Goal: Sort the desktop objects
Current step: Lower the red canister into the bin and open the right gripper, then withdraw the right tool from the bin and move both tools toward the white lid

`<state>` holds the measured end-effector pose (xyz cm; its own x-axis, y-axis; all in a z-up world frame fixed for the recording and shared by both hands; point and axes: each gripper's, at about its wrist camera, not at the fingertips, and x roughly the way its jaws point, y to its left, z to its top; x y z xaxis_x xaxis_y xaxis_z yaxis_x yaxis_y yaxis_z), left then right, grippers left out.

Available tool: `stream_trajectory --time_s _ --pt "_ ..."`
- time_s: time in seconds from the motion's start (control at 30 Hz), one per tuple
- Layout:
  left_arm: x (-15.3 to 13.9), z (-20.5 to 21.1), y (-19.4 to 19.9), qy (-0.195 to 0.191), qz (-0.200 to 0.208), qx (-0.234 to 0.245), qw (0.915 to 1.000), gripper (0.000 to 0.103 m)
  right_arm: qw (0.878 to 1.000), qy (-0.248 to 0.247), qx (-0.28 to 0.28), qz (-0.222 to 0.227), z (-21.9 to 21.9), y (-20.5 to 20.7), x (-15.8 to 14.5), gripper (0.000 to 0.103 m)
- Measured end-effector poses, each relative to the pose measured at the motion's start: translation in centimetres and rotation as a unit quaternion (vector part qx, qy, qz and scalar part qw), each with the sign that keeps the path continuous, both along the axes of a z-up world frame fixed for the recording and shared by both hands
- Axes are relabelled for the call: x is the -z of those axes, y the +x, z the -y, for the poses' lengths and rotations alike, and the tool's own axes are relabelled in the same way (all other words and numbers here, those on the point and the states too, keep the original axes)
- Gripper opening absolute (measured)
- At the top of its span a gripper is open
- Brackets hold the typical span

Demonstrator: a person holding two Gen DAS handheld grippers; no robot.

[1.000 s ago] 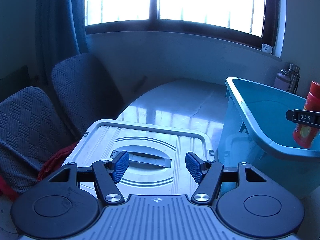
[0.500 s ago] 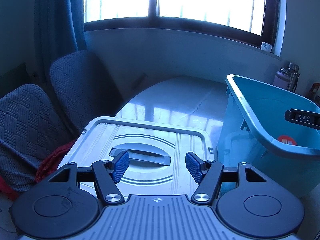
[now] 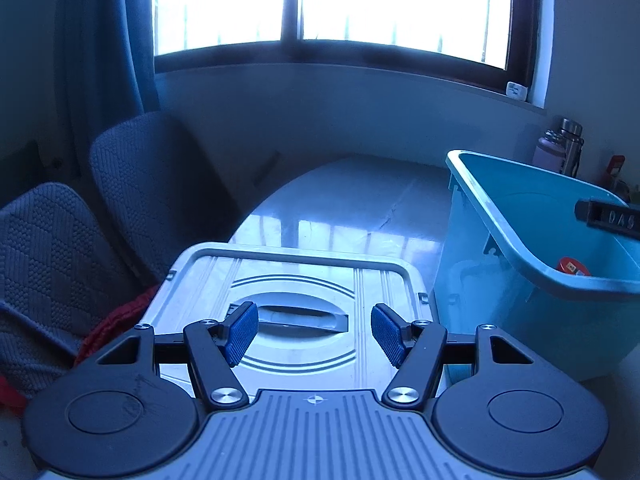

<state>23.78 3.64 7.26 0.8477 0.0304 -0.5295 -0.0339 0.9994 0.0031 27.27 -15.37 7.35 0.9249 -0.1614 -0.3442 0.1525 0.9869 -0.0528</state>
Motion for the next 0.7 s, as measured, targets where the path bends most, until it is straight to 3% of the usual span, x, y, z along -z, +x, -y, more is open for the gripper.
stream_trajectory --time_s 0.3,0.7 --pt "-1.3 0.7 -4.0 0.000 -0.005 0.007 1.0000 0.065 0.999 0.008 -0.012 0.033 -0.3 -5.9 -2.5 0.084" --pt "-0.9 2.9 -12.9 0.011 0.000 0.028 0.9996 0.065 1.000 0.010 -0.003 0.021 1.2 -14.8 -1.0 0.086"
